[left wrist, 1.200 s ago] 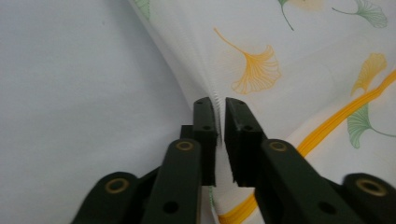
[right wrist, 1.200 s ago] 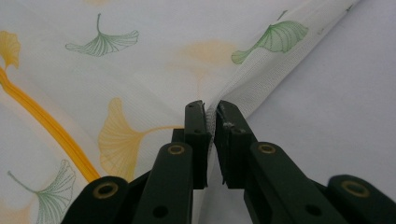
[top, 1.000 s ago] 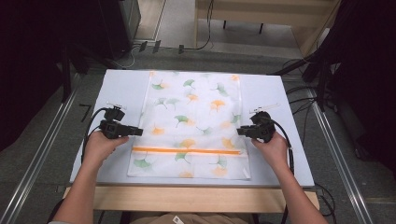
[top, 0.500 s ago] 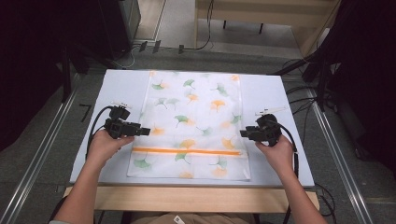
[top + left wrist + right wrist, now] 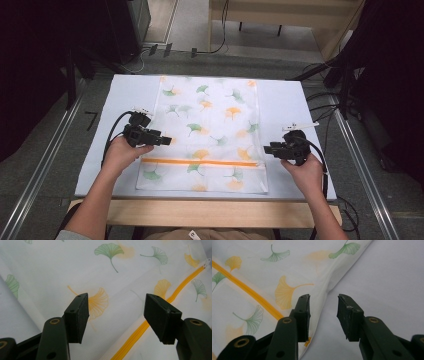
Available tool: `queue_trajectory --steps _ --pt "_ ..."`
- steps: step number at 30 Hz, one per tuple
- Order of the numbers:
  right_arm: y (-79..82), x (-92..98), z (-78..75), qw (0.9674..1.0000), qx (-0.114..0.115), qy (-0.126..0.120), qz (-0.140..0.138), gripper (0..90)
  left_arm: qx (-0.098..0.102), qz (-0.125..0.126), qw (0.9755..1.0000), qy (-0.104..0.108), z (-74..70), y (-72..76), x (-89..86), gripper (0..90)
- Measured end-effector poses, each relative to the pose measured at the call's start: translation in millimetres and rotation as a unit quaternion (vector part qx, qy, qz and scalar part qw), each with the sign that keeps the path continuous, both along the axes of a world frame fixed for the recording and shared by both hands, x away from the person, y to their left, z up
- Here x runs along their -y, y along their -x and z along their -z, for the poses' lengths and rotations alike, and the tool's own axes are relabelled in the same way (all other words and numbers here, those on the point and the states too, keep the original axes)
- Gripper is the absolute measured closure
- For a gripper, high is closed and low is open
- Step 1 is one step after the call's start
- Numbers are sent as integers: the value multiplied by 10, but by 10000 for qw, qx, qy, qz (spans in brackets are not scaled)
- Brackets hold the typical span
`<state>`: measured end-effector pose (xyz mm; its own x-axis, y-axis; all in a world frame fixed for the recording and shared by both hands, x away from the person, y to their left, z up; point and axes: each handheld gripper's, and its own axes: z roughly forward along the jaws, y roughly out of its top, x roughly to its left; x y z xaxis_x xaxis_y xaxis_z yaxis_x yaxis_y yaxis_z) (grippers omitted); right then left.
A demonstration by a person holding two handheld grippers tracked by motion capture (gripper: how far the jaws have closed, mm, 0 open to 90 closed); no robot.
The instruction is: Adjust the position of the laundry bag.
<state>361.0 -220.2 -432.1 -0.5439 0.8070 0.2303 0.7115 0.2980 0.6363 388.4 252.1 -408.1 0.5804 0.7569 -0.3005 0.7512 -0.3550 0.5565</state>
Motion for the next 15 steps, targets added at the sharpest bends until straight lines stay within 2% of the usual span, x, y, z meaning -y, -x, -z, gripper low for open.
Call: queue_trajectory --steps 7,10,15 --pt "107 13 30 10000 -53 44 8 645 52 187 9998 30 -24 -31 149 379" --pt "121 16 60 9999 -94 34 -13 662 186 374 9991 42 -31 -25 263 380" --pt "137 -10 114 9999 -144 67 -6 681 141 544 9984 102 -25 -26 390 381"
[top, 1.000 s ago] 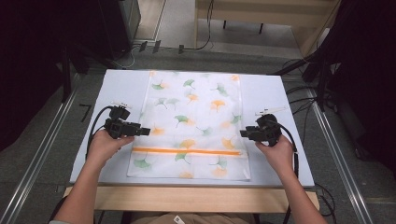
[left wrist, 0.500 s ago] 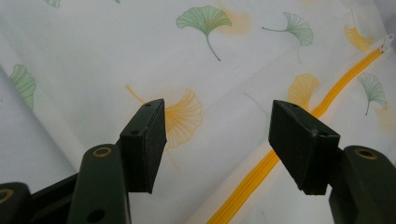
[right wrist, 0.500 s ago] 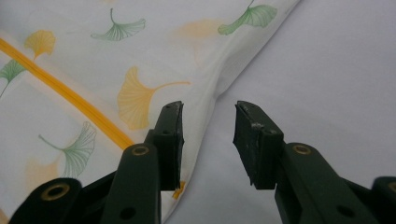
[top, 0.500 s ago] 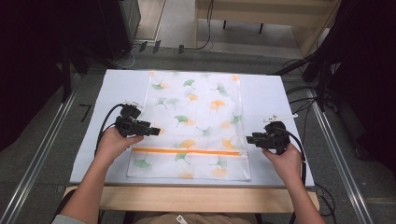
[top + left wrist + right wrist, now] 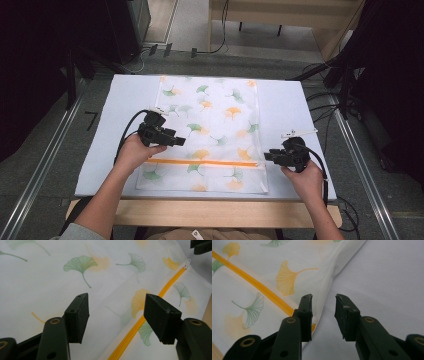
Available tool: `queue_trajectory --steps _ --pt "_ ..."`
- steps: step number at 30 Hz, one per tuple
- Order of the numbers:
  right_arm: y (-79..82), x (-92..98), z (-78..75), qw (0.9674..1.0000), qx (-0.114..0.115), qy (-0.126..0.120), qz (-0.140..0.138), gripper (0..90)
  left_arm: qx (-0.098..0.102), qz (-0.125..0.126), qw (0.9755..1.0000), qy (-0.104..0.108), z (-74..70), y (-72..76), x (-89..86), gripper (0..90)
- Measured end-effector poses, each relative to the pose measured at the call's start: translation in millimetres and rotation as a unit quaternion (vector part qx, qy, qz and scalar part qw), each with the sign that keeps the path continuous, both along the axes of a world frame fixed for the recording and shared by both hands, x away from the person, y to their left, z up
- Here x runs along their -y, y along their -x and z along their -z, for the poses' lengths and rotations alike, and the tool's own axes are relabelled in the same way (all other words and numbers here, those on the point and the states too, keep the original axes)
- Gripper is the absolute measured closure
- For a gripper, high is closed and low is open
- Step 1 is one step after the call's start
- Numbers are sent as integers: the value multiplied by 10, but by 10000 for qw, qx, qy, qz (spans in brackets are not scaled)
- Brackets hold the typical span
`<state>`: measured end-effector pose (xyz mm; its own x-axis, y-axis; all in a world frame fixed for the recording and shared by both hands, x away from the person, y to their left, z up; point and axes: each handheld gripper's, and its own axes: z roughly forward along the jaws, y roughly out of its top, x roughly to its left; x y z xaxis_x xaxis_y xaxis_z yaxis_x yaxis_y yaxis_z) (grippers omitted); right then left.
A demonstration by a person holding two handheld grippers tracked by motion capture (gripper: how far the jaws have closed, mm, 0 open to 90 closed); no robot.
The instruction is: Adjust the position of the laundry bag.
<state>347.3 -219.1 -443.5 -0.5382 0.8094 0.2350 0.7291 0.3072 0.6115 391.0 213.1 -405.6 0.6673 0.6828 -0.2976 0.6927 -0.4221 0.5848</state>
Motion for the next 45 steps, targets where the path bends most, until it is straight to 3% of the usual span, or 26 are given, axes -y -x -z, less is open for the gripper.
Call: queue_trajectory --steps 3,8,11,31,40,43,45 --pt "-5 -13 40 10000 -62 24 -44 719 -21 42 10000 -41 12 0 27 381" --pt "-11 -55 71 9996 -224 -67 -180 861 -21 47 10000 -46 14 0 35 381" --pt "-19 -109 92 9992 -274 -9 -296 881 -28 45 10000 -55 15 3 36 381" --pt "17 -337 76 9977 -324 18 -591 874 -54 100 9999 -115 30 4 55 379" --pt "77 -217 3 9985 -88 -16 -548 802 -53 115 9999 -115 27 13 67 379" --pt "108 -153 -13 9986 -58 -32 -516 753 -50 121 9999 -105 25 14 67 379" --pt "141 -118 -17 9980 82 39 -624 708 -50 129 9999 -101 23 14 67 379"
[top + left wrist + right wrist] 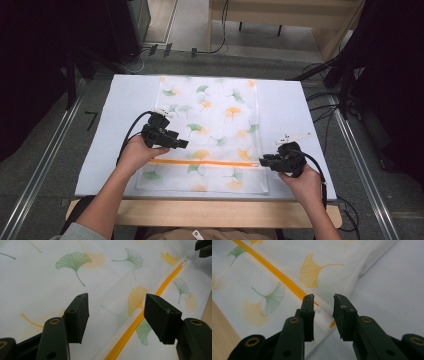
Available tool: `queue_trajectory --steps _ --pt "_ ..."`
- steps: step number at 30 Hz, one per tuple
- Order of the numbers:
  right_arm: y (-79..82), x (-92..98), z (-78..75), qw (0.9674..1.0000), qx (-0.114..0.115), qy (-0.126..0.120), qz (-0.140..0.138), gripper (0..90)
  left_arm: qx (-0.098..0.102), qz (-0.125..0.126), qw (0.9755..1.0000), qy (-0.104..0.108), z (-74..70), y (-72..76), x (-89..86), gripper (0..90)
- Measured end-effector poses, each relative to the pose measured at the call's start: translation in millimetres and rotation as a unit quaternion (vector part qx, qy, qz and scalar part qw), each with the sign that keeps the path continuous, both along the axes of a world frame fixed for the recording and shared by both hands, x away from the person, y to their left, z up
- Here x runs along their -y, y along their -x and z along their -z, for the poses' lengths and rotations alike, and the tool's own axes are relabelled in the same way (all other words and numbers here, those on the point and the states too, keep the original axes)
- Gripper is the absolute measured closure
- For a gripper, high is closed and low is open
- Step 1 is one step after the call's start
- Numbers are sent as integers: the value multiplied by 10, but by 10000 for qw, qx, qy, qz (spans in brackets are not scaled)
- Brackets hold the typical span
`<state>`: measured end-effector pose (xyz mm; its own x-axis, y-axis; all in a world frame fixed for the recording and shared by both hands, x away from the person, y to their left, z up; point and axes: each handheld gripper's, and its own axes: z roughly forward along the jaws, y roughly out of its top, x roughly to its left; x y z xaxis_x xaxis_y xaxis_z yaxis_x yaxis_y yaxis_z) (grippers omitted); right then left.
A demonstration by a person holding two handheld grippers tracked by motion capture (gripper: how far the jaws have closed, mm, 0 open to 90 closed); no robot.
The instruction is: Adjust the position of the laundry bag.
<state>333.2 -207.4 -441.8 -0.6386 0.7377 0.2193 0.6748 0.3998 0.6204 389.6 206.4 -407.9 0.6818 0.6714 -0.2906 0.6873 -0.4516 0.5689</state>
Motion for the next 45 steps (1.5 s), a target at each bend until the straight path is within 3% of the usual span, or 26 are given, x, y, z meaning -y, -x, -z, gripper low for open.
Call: queue_trajectory --steps 4,8,11,14,18,23,29,34,38,45 --pt "49 47 16 9999 1 -60 -84 615 -2 6 10000 3 0 3 7 380" --pt "47 38 77 9997 -133 123 -177 548 1 43 10000 -17 3 -3 17 380" --pt "33 30 142 9989 -238 349 -186 567 -5 31 10000 10 12 -6 40 380" --pt "10 32 201 9985 -308 423 -141 581 -19 61 10000 17 20 -12 70 380" --pt "18 20 225 9990 -194 387 -129 594 -43 154 9999 19 29 -19 112 381" --pt "60 -38 231 9979 43 638 -123 609 -43 191 9998 92 35 -6 174 398" --pt "68 -115 218 9964 69 845 1 612 -36 211 9996 183 48 13 243 400" --pt "60 -142 222 9963 137 852 -9 625 7 338 9993 186 55 42 318 409" --pt "55 -154 225 9962 155 860 13 644 44 381 9988 310 62 69 346 433" --pt "70 -196 223 9958 173 875 210 726 388 476 9972 419 61 132 384 529"
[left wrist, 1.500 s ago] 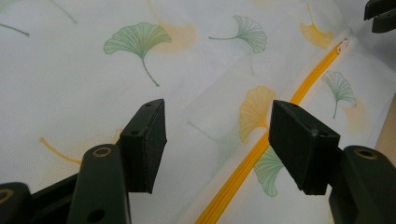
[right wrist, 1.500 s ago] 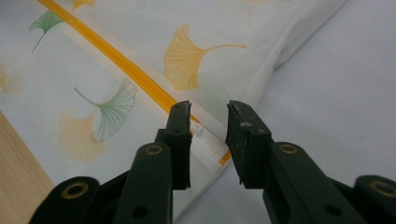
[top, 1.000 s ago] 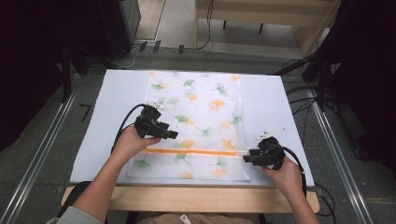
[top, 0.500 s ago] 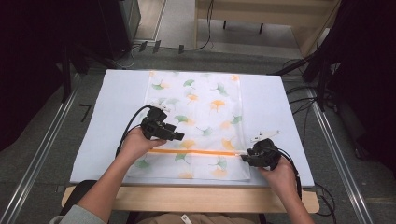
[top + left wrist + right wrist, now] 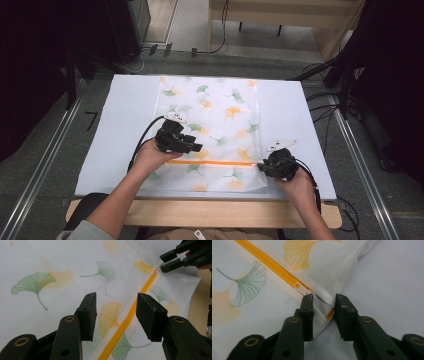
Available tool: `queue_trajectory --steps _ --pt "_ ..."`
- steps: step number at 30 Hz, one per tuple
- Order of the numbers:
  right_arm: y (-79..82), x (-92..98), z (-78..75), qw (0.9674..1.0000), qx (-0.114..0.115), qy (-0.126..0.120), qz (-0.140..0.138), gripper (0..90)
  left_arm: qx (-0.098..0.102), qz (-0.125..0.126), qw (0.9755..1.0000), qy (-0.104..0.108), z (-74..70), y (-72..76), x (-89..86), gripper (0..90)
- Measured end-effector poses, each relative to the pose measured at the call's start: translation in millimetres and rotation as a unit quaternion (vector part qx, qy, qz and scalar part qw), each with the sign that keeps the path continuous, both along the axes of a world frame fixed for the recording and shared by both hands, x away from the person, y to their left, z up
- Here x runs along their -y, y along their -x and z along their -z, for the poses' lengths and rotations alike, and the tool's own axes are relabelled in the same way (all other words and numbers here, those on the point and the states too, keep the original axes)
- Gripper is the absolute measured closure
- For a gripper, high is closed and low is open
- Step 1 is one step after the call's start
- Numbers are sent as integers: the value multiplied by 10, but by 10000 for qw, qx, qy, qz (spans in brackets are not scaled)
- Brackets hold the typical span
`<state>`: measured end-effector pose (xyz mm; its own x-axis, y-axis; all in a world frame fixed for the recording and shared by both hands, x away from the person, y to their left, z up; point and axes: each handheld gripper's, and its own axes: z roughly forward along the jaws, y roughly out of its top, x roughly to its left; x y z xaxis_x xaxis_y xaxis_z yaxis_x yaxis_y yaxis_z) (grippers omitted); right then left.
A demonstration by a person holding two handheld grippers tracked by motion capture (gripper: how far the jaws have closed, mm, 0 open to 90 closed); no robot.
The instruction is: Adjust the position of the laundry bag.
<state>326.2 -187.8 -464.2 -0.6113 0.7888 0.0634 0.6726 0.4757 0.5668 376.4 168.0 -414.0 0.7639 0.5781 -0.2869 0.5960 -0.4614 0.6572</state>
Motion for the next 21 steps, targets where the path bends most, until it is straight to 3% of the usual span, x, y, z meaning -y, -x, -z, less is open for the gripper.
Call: queue_trajectory --steps 6,10,13,18,21 --pt "-21 -1 4 9998 -104 -172 -51 835 -32 132 9999 19 23 36 88 534" --pt "-54 6 -12 9994 -242 -253 -40 847 -274 171 9995 34 42 28 146 464" --pt "-68 15 -33 9989 -331 -323 -61 848 -238 242 9994 -10 51 42 180 472" --pt "-52 34 -113 9982 -286 -519 -67 847 -307 368 9986 210 29 67 221 481" --pt "-41 50 -162 9974 -281 -663 -92 846 -324 397 9984 228 18 83 259 494"
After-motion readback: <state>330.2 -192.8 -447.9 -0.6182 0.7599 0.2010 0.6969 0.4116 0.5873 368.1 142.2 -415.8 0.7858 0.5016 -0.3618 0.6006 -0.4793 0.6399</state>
